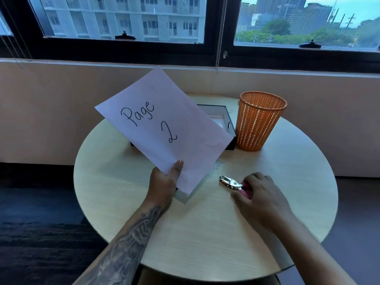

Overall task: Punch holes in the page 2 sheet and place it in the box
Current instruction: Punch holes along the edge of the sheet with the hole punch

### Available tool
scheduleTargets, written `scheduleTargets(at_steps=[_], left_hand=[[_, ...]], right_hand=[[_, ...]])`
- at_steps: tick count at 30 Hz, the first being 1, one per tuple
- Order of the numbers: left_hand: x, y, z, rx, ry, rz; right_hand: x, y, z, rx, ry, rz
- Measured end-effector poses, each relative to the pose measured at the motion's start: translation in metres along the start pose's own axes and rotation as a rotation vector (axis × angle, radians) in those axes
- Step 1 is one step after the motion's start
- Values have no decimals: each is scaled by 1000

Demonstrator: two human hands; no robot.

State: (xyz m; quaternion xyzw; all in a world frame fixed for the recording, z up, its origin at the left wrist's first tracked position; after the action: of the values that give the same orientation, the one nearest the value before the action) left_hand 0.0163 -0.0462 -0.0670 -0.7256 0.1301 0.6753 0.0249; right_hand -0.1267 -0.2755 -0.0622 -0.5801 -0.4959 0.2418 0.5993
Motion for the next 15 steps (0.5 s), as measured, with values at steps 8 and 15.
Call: scheduleTargets(at_steps=[8, 15], left_hand=[[-2, -1, 2, -31, 11, -20], [1, -4, 0, -45, 0, -53]], right_hand=[[30, -15, 14, 202, -48, -686], [51, -4, 22, 703, 146, -1429]])
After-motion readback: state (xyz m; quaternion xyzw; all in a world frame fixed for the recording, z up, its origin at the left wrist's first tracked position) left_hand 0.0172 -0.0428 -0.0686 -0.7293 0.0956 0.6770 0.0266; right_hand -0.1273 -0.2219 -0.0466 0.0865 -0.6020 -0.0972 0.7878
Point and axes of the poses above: each hand's wrist, its own z-axis away from the middle knuckle, its own y-axis out of the palm, x = y × z, the point moved 4 cm from there along -z, towards the middle knuckle, and after that the axes turned 1 degree about -x, right-handed, at the moved point
